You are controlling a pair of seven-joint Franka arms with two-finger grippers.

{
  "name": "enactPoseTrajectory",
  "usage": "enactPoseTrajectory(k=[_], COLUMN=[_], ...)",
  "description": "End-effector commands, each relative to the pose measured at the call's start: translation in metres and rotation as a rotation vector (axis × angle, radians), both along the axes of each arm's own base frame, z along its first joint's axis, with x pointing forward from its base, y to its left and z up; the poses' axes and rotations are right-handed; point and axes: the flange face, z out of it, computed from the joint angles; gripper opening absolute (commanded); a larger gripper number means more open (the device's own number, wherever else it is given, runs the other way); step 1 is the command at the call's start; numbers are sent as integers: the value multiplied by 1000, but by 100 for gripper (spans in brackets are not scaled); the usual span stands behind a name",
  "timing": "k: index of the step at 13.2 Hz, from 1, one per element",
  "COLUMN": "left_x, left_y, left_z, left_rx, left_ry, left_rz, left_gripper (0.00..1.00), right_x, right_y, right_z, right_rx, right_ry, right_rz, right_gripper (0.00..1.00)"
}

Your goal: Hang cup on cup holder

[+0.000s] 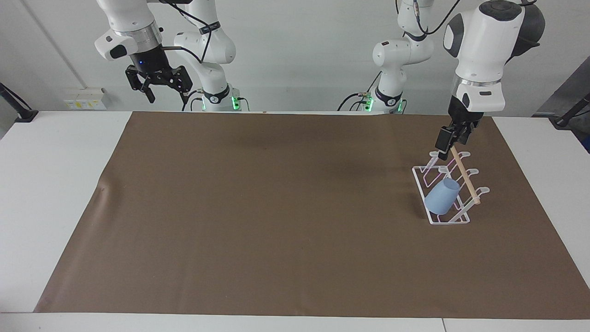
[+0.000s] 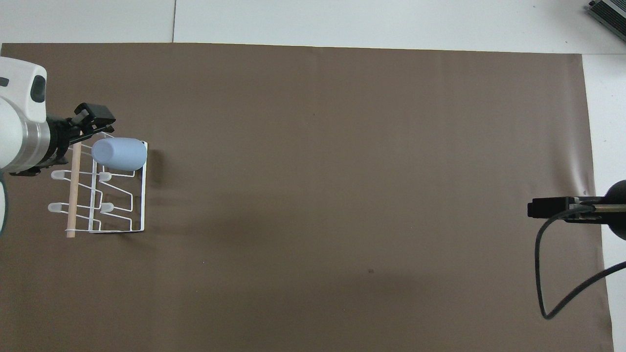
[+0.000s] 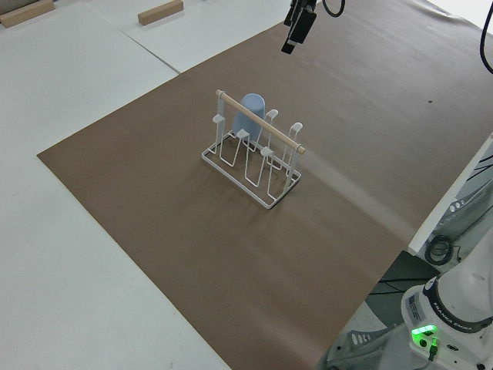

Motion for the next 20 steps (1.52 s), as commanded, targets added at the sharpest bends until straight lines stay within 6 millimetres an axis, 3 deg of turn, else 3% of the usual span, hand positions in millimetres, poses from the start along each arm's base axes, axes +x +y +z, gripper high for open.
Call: enactPoseTrajectory(k=[1,4,9,17,20], left_x=[-8,-17,-23,-21,-29], left_y=[18,41,49,33,49], left_z=[8,14,61,74,77], left_rx=[-3,-5,-12,-41,-34], left_ry=[98,207,239,208,239], left_rz=[-146,-336,-440,-499,-610], left_gripper=[100,100,100,100,100], right_x=[-3,-3,-3,-3,-3], right_y=[-4,-4,-4,-4,-4], right_z=[4,4,4,4,4], right_rx=[-3,-3,-3,-3,-3], right_ry=[-7,-7,-7,-7,-7], right_rz=[10,10,10,10,10], right_gripper=[100,100,100,100,100])
